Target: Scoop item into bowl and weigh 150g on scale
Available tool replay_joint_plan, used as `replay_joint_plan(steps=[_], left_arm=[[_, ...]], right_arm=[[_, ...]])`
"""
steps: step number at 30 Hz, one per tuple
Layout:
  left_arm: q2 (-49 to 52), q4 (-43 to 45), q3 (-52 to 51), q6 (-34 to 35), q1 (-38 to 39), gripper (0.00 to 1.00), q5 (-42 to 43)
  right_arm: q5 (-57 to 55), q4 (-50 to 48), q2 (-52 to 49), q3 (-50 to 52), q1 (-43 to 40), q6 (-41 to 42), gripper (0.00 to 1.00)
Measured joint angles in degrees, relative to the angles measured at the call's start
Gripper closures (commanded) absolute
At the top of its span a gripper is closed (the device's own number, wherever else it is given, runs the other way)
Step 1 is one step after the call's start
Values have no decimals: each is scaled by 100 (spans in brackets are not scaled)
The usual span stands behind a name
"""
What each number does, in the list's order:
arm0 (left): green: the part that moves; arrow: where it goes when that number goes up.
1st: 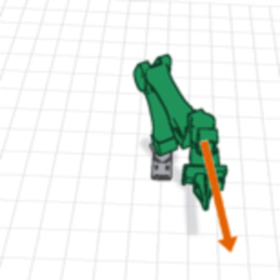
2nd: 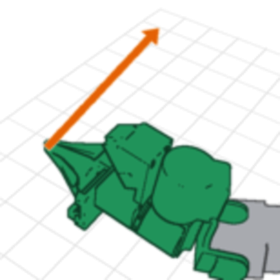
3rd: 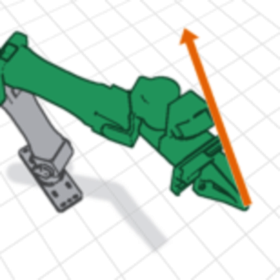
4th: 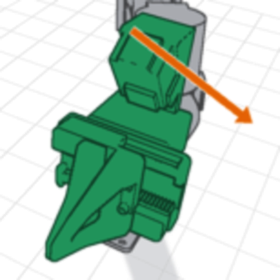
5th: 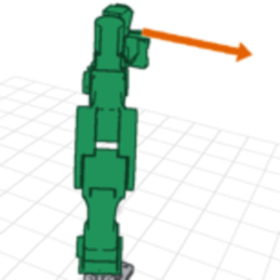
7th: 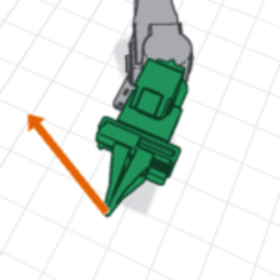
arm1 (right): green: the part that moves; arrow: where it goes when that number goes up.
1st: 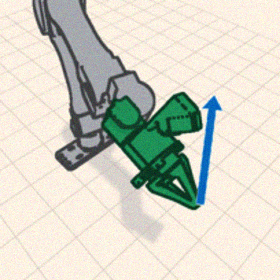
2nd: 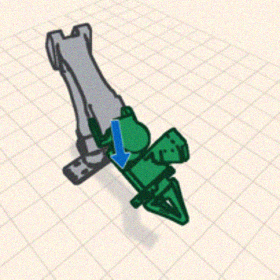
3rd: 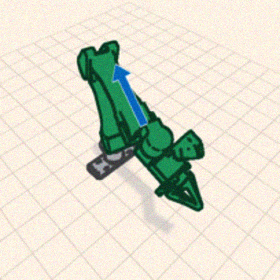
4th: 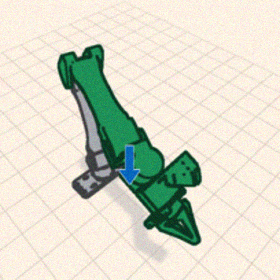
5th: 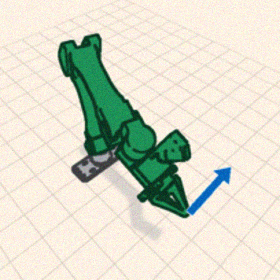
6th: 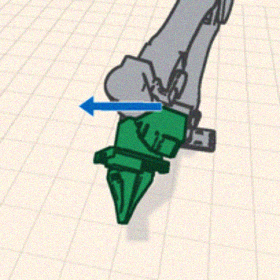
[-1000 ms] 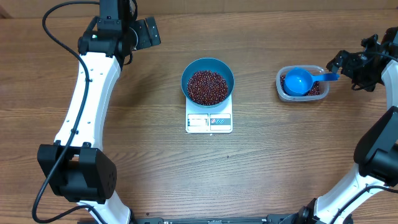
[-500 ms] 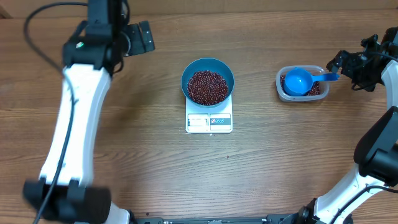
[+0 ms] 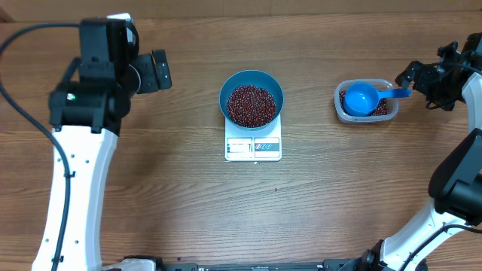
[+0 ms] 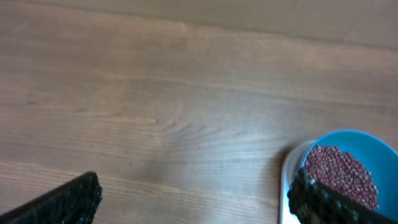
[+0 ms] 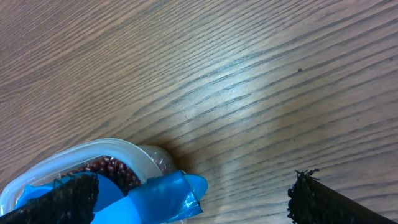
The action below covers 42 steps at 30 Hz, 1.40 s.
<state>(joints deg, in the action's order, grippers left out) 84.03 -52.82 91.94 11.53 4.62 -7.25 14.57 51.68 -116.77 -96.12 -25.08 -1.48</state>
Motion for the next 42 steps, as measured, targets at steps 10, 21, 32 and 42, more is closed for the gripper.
replay_joint_plan(steps=[10,21,32,42], left_arm=[[-1172,3893,-4059,22,-140,1,450],[-2109,6867,-7001,586,-142,0,533],[-2909,8334,-8585,935,-142,0,529],[-3871,7971,-9132,1064,-179,1,393]], right_arm=[[0,2,0,-11,-2,4,0],[-2,0,0,-11,-2,0,0],[0,0,-2,-11,-2,2,0],[0,0,-2,-11,-2,2,0]])
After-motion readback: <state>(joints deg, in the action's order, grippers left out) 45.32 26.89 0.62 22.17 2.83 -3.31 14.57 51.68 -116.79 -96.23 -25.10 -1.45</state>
